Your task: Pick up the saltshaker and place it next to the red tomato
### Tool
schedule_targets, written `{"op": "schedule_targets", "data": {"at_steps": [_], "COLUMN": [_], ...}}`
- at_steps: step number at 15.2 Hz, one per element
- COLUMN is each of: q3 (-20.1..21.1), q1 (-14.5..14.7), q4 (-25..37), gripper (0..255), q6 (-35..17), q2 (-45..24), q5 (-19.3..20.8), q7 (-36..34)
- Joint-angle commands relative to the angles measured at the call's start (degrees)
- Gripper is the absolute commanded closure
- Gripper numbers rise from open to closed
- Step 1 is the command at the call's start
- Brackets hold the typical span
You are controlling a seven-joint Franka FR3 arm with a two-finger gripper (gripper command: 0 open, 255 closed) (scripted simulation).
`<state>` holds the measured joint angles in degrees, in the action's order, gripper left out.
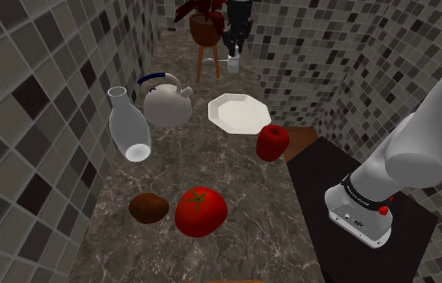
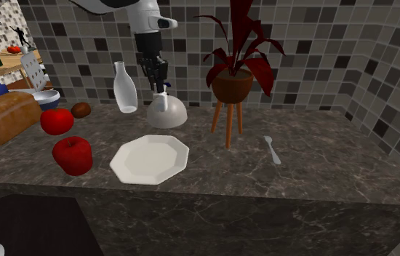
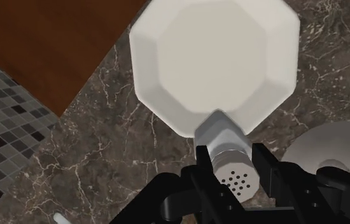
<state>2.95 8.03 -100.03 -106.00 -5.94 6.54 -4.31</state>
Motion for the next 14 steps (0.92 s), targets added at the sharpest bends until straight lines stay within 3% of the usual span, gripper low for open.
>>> {"op": "schedule_targets", "data": {"at_steps": [1,14], "q3": [1.08,8.74], "q1": [1.34,10.80], "q4": [-0.58,2.30], "gripper": [255,255], "q6": [0.25,3.00], "q2": [0.57,-1.47], "q5": [0.09,0.85], "q7": [-2.53,-19.58]}}
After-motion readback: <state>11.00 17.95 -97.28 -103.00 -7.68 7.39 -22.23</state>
